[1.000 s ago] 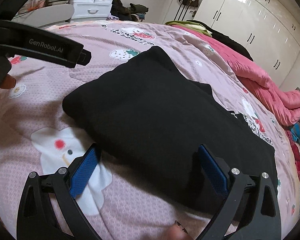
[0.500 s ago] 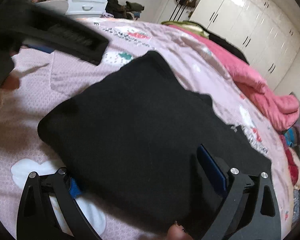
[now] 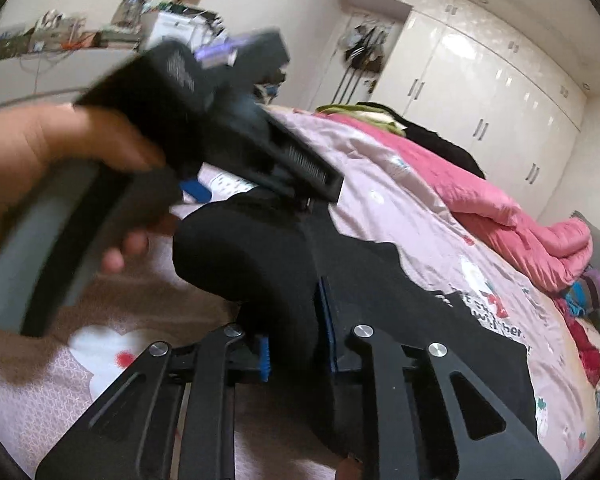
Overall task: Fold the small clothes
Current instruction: 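Grasp the sweatshirt edge with both grippers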
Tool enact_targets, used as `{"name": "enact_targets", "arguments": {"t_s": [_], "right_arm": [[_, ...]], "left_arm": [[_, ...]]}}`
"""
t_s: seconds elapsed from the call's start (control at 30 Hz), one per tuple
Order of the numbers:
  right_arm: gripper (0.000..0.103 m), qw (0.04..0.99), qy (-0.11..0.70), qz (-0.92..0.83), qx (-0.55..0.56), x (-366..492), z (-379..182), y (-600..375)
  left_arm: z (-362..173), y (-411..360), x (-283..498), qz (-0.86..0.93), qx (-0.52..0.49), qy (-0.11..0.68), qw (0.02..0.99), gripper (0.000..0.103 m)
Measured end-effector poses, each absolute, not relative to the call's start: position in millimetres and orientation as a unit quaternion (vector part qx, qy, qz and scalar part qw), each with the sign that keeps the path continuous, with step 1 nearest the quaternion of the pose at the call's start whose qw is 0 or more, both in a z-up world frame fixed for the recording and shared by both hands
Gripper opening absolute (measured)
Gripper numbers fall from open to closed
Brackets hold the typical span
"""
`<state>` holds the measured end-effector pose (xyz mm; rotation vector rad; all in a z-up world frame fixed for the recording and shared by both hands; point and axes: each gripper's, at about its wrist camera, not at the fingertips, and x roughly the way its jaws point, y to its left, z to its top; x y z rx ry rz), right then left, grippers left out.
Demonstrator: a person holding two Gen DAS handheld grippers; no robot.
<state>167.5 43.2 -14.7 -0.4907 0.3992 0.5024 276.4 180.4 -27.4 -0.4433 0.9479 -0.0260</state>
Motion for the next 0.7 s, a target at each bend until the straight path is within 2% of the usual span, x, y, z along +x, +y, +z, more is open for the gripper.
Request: {"name": "enact_targets", "arguments": {"t_s": [0.13,0.17,0.2,0.27,0.3,0.37,0.47,0.7], "right_arm": [[0.017,0.923,0.191,0.245,-0.226,168.5,-9.9,35.4],[0.017,0.925,0.189,0.242,-0.222,166.8,-8.8,33.7],[0.016,0.927,0.186,0.239,-0.219,165.1,-7.7,32.2],[0.016,0.931,0.183,0.238,-0.208,164.3,-5.3,27.2],[0.016,0.933,0.180,0.237,-0.200,163.6,-3.9,23.0],[0.015,0.938,0.177,0.234,-0.186,161.6,-0.5,15.4],[0.014,0.944,0.172,0.228,-0.166,159.8,3.9,3.2],[0.011,0.961,0.161,0.201,-0.103,157.2,22.8,-40.7]], "left_arm": [[-25.4,172.6,280.9,-0.029,-0.223,0.446,0.866,0.092],[-23.6,169.7,281.5,-0.032,-0.224,0.445,0.867,0.082],[-21.6,167.1,282.4,-0.039,-0.226,0.444,0.866,0.066],[-18.1,160.8,283.9,-0.054,-0.233,0.441,0.865,0.050],[-16.4,156.6,284.6,-0.066,-0.236,0.441,0.864,0.037],[-10.3,146.5,286.0,-0.073,-0.225,0.441,0.866,0.024],[5.2,129.3,284.6,-0.072,-0.201,0.433,0.876,0.019],[48.5,86.5,282.8,-0.086,-0.157,0.414,0.893,0.019]]}}
